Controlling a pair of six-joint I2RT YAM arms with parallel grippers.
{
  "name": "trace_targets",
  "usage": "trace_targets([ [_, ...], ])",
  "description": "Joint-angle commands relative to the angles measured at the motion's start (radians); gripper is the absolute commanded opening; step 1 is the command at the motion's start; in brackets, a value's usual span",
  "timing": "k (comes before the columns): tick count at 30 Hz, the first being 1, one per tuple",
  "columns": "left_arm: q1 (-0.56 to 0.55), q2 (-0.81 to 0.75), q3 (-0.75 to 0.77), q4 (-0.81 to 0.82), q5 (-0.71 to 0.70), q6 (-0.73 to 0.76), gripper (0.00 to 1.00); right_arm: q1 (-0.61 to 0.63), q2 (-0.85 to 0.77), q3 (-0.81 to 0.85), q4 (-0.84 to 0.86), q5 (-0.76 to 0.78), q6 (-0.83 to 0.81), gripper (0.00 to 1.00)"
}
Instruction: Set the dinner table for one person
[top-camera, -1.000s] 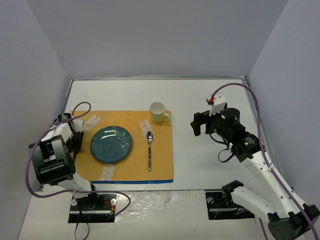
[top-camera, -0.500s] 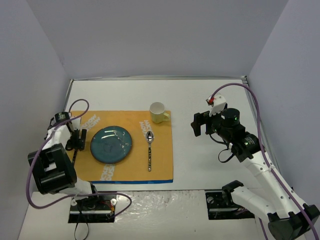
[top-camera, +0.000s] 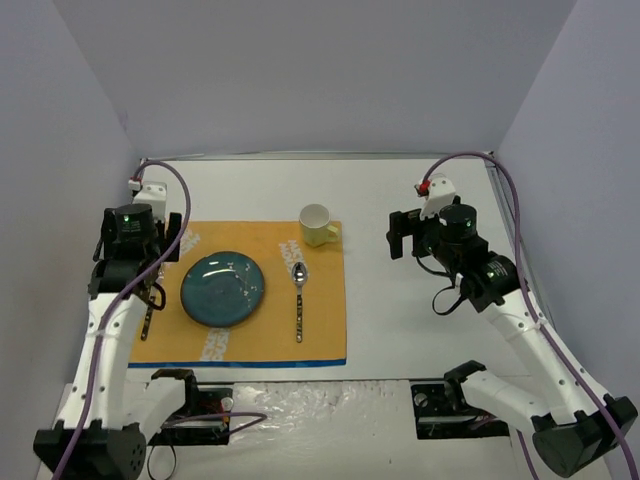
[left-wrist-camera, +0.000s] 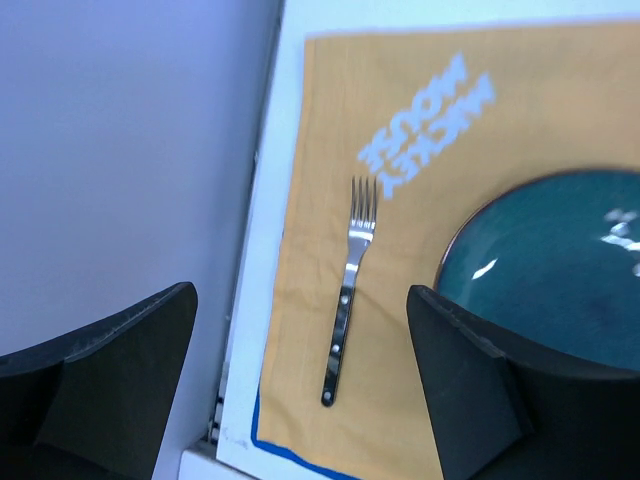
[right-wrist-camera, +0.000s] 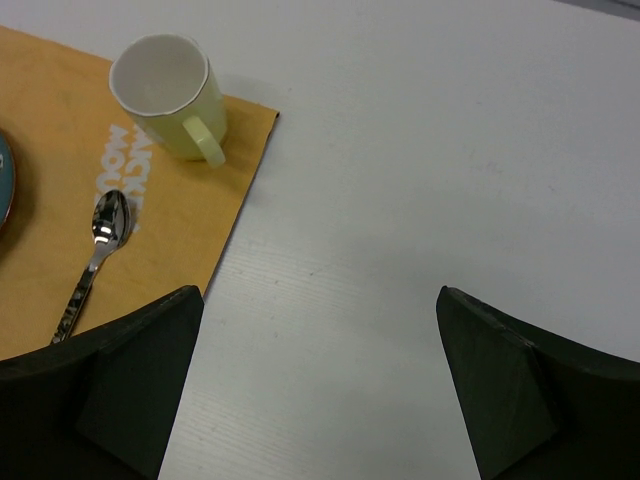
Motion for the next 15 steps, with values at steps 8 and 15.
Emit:
trace_targets([
  [8,-0.232,-0.307,0.331,-0.164,-0.143,-0.268,0.92,-0.006,-0.095,0.191,0.053,0.357,0.068,1.00],
  [15,-0.307,-0.512,0.350,-0.283,-0.150,-0.259,0.97,-0.006,-0.275,0.188,0.030,0.468,0.061,1.00],
])
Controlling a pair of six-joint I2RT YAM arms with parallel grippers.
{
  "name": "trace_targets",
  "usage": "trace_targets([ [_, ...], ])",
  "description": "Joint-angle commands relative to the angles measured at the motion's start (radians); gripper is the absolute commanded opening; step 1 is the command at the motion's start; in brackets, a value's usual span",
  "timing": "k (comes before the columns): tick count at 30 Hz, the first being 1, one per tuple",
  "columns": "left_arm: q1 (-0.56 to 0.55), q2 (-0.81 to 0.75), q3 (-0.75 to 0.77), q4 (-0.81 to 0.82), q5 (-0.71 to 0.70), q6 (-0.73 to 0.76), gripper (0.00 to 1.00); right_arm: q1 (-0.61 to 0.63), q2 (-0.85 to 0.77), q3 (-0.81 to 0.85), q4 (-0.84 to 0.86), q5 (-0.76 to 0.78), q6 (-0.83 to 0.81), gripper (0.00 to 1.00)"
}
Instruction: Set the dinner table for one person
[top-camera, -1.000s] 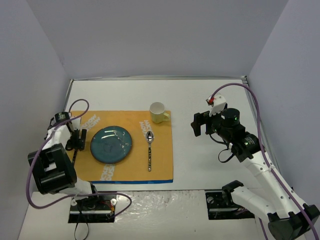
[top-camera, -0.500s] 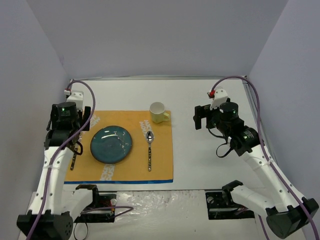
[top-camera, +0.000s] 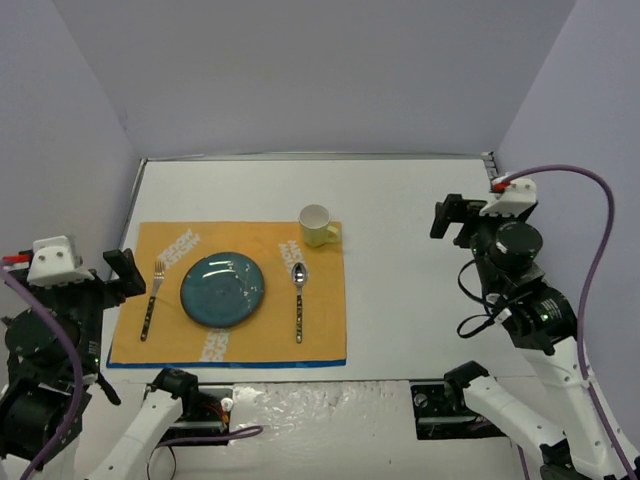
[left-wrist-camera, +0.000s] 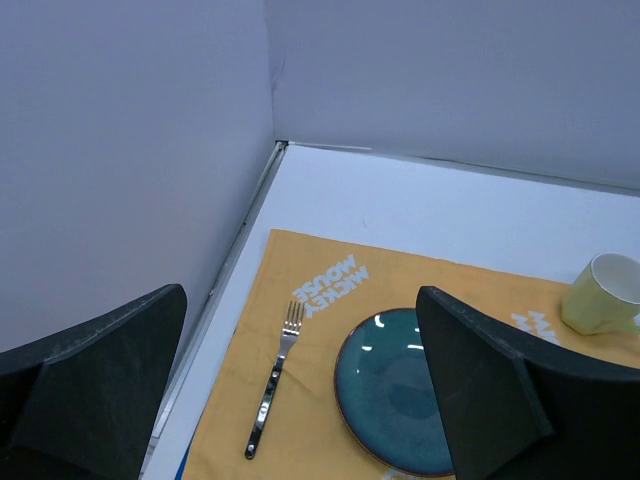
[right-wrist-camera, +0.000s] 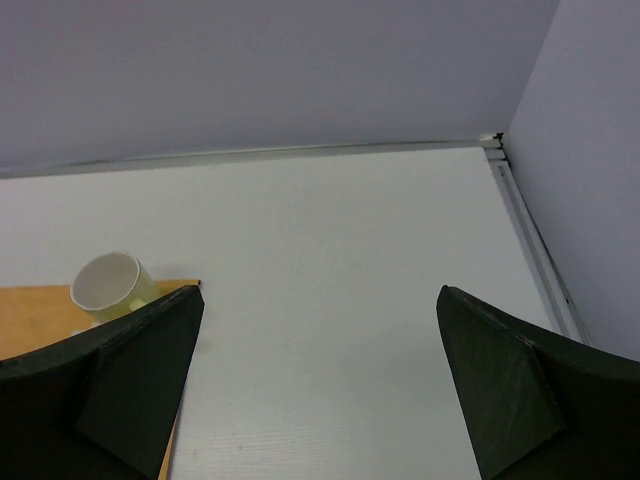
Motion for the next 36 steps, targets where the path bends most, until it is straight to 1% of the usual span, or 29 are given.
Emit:
trace_targets([
  [1,-0.022,-0.048,0.034,-0.119,-0.029,-0.012,0.97,-0.004,-0.117,0.026,0.029,0.107,-0.010,1.00],
  [4,-0.053,-0.107,0.042,-0.188,-0.026,-0.021,0.97,-0.004,-0.196,-0.003,0.024,0.094,-0.025,1.00],
  [6,-0.055,-0.137,0.043,-0.248,-0.027,-0.035,0.97,-0.004,-0.256,-0.019,0.019,0.116,0.002,1.00],
  [9,-0.055,-0.180,0.044,-0.312,-0.023,-0.055,0.97,-0.004,-0.302,-0.052,0.012,0.131,0.015,1.00],
  [17,-0.057,-0.234,0.048,-0.452,-0.072,-0.140,0.97,-0.003,-0.331,-0.134,-0.010,0.217,0.042,1.00],
  [21,-0.057,-0.273,0.049,-0.462,-0.090,-0.157,0.97,-0.004,-0.302,-0.150,-0.008,0.192,0.043,1.00],
  [36,-0.057,-0.272,0.049,-0.469,-0.126,-0.178,0.97,-0.003,-0.265,-0.124,-0.003,0.141,0.031,1.00],
])
